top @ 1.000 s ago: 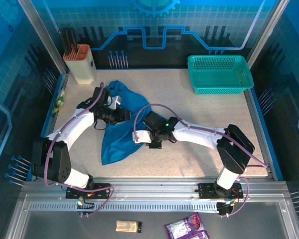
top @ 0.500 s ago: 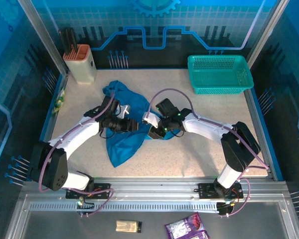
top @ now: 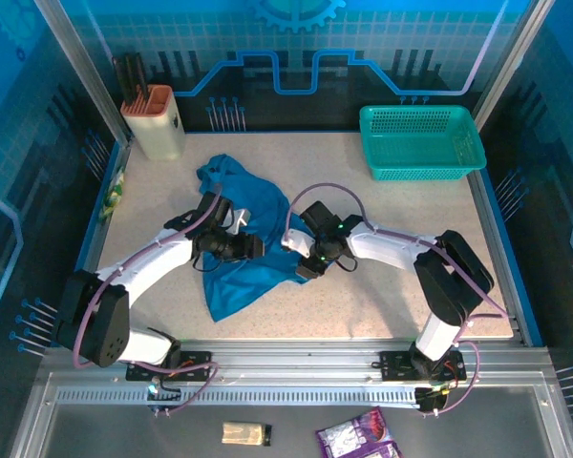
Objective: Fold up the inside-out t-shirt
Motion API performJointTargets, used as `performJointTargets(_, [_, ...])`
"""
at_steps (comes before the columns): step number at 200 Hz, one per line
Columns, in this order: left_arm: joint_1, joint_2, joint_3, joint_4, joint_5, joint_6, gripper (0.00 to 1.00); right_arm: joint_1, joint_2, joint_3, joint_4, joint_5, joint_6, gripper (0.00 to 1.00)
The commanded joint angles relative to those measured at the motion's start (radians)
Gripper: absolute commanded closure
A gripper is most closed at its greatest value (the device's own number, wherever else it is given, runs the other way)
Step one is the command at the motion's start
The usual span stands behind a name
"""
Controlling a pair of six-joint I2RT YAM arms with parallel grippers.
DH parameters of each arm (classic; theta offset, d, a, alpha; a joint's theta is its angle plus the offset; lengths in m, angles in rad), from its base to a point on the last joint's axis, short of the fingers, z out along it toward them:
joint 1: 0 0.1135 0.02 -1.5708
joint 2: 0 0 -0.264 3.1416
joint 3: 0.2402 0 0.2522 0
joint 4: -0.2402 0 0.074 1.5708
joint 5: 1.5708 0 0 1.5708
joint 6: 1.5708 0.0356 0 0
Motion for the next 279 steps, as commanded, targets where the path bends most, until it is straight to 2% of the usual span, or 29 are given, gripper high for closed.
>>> performJointTargets(1, [-0.004,-0.006,0.006,0.007,-0.013,-0.008,0.55,0.042,0.034,0.005,-0.020,0.030,-0.095,0.61])
performJointTargets(41, [-0.004,-0.015,0.009,-0.002,-0.015,-0.007,0.55,0.063,0.068,-0.001,-0.004,0.052,-0.139,0.49])
performJointTargets(61, [-0.004,-0.020,0.011,-0.011,-0.019,0.000,0.55,0.066,0.071,-0.007,0.015,0.100,-0.148,0.46])
performJointTargets(83, [-0.004,-0.024,0.014,-0.017,-0.024,0.003,0.55,0.064,0.056,-0.017,0.029,0.125,-0.163,0.52])
performJointTargets(119, [-0.004,-0.028,0.015,-0.017,-0.026,0.000,0.55,0.058,0.007,-0.039,0.067,0.115,-0.163,0.83])
performJointTargets(145, [-0.004,-0.031,0.017,-0.018,-0.026,0.000,0.55,0.055,-0.023,-0.037,0.046,0.088,-0.171,1.00])
performJointTargets(173, [-0.004,-0.033,0.018,-0.021,-0.029,0.002,0.55,0.048,-0.059,-0.044,0.010,0.029,-0.178,1.00])
performJointTargets(215, [-0.004,-0.036,0.017,-0.021,-0.024,0.000,0.55,0.044,-0.088,-0.057,-0.025,0.010,-0.171,1.00])
performJointTargets(246, [-0.025,-0.056,0.008,0.008,0.017,0.022,0.53,0.011,-0.132,-0.033,0.041,0.012,-0.054,1.00])
performJointTargets(268, [-0.064,-0.071,0.013,0.013,-0.037,0.028,0.50,-0.012,-0.141,0.022,0.065,0.005,0.077,1.00])
performJointTargets(279, [-0.093,-0.090,0.009,0.016,-0.103,0.023,0.45,-0.030,-0.136,0.044,0.069,-0.033,0.140,1.00])
